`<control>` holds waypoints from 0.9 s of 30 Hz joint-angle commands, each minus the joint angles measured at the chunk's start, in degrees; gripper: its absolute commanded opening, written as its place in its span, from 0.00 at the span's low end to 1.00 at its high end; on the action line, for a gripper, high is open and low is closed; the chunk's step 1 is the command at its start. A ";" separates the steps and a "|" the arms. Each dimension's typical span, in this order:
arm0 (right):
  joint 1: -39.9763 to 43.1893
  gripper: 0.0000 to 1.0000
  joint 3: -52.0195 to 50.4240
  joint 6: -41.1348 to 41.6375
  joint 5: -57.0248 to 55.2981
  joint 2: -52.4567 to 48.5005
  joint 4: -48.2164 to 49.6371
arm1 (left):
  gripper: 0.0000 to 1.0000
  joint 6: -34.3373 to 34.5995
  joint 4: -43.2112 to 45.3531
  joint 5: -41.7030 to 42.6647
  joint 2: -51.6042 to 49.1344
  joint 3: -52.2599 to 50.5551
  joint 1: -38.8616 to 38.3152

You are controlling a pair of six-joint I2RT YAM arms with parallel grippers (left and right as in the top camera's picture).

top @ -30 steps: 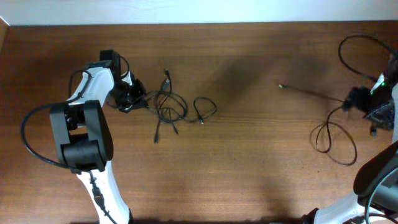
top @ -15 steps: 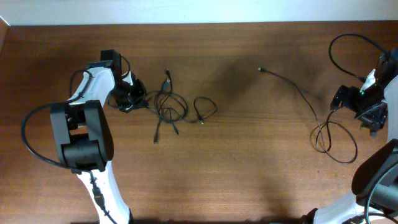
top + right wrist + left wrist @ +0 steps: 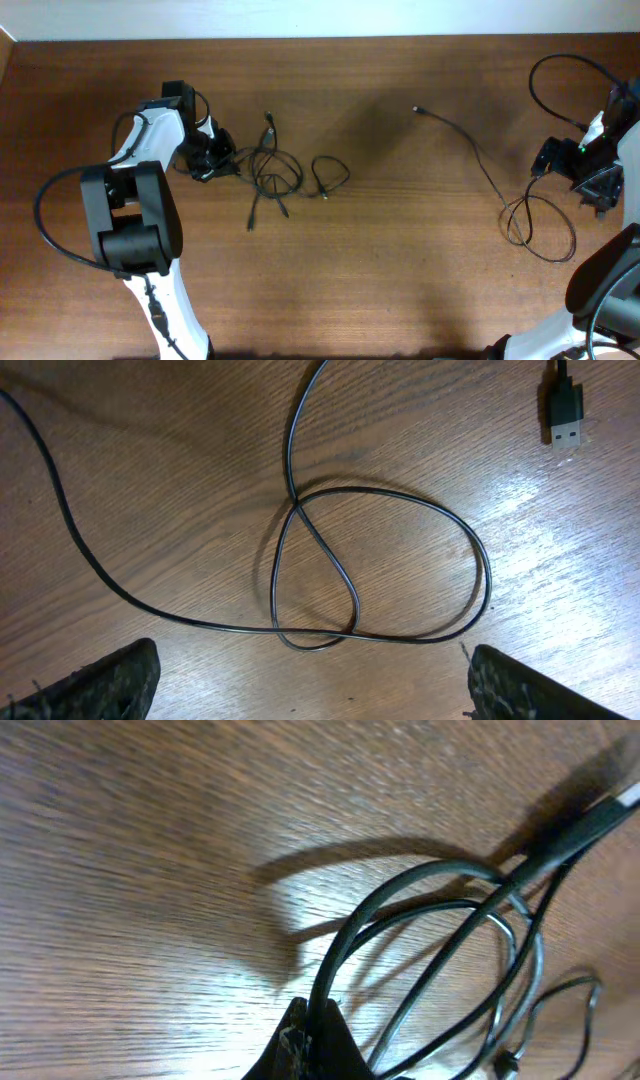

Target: Untangle cables

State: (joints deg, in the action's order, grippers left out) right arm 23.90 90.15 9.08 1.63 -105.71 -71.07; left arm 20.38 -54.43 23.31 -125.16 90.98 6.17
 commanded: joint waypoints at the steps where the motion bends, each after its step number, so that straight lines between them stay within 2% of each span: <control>1: -0.26 0.98 -0.37 0.44 0.74 0.22 0.00 | 0.00 -1.14 0.07 2.86 -0.61 -0.33 -0.13; 4: -0.26 0.99 -0.37 0.44 0.74 0.22 0.00 | 0.00 -1.11 0.09 4.61 -0.61 -0.33 -0.17; 5: -0.26 0.99 -0.37 0.44 0.74 0.22 0.00 | 0.37 -1.14 0.09 6.82 -0.61 -0.33 -0.15; 6: -0.26 0.99 -0.37 0.44 0.74 0.22 0.00 | 0.67 -1.18 0.04 7.37 -0.61 -0.33 -0.13; 9: -0.26 0.98 -0.37 0.44 0.74 0.22 0.00 | 0.91 -4.02 -0.44 8.68 -0.61 -0.02 -0.13; 12: -0.26 0.99 -0.37 0.44 0.74 0.22 0.00 | 0.95 -7.91 -0.59 12.98 -0.59 0.68 -0.20; 15: -0.26 0.99 -0.37 0.44 0.74 0.22 0.00 | 0.85 -8.55 -0.61 12.72 -0.59 0.70 -0.17; 19: -0.26 0.98 -0.37 0.44 0.74 0.22 0.00 | 0.84 -8.50 -0.26 11.21 -0.61 0.68 -0.20; 20: -0.26 0.99 -0.37 0.44 0.74 0.22 0.00 | 0.75 -8.50 -0.28 11.23 -0.61 0.68 -0.17; 21: -0.26 0.99 -0.37 0.44 0.74 0.22 0.00 | 0.71 -8.50 -0.28 11.23 -0.61 0.68 -0.17; 23: -0.26 0.99 -0.37 0.83 2.01 0.22 6.95 | 0.69 -8.50 -0.31 11.26 -0.61 0.68 -0.20; 26: -0.26 0.99 -0.37 2.82 23.06 0.22 7.43 | 0.70 -8.48 -0.22 11.28 -0.61 0.68 -0.17; 27: -0.28 0.98 -0.37 2.80 31.69 0.22 7.72 | 0.66 -8.48 -0.13 11.28 -0.61 0.68 -0.17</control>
State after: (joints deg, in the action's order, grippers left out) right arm 23.90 89.78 10.79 11.77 -105.71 -63.05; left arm 12.80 -54.81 34.50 -125.16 91.15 6.11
